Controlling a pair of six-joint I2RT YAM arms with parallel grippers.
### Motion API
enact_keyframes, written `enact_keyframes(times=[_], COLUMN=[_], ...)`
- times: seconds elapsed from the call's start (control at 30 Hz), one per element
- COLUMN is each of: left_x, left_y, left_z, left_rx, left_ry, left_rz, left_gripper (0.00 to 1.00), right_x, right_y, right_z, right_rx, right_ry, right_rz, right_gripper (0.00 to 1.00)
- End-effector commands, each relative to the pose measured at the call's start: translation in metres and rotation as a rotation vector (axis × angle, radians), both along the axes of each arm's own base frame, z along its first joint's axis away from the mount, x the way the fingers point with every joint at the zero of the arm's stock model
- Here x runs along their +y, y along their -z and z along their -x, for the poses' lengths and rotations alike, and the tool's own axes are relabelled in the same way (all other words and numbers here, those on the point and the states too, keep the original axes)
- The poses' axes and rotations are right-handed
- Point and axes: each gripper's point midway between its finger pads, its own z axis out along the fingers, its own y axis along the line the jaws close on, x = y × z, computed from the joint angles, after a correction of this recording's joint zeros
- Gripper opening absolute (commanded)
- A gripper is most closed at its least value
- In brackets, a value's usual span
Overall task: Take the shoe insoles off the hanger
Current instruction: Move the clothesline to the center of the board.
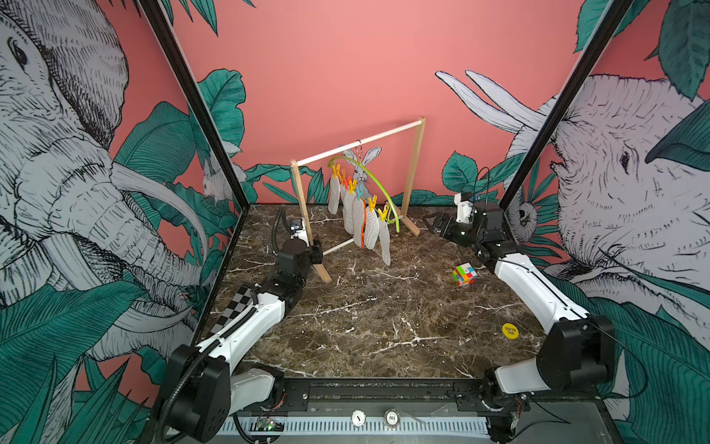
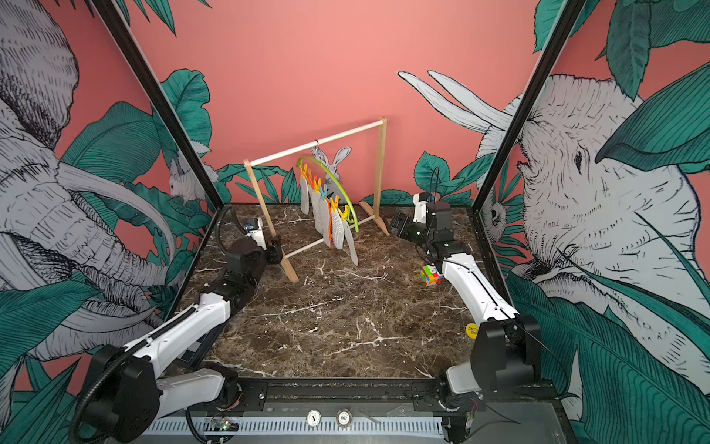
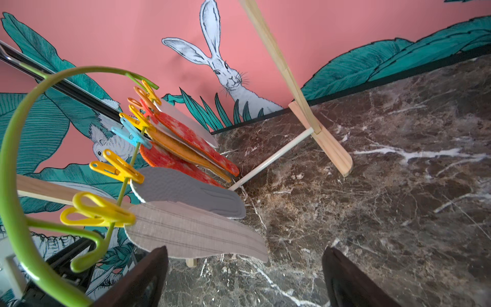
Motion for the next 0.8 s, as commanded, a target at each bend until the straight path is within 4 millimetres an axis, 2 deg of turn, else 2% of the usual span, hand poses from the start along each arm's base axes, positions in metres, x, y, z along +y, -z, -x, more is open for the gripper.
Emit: enact_keyframes(times=[0.0,0.23,0.47,0.7,0.73,0.77], left_x=[0.015,0.013,0.031,0.024,0.021,0.021], left_y=[-0.032,-0.037,-0.042,-0.047,-0.047,-0.048], left_z=[-0.014,-0.038,-0.041,-0.048,-0.048,-0.047], left_rx=[-0.107,-0.138,-0.184,-0.2,-0.197,-0.197], left_ry=[-0.117,-0.164,-0.286,-0.257,-0.242,-0.237], left_rz=[-0.033,-0.044,-0.041,-0.041,-0.041,-0.04], left_gripper=[0.57,0.55,0.47,0.29,0.19,0.16], right_x=[0.001,-0.003,-0.005,-0.006,-0.006,-0.006], right_y=[-0.013,0.002,0.008,0.013,0.013,0.014], right_z=[0.011,0.033,0.045,0.049,0.049,0.048], right_rx=[-0.052,-0.009,0.008,0.025,0.027,0.029], right_ry=[-0.006,-0.006,-0.003,-0.003,-0.002,-0.002], right_rz=[-0.011,-0.016,-0.024,-0.009,-0.009,-0.008], right_gripper=[0.9,0.9,0.9,0.9,0.9,0.9])
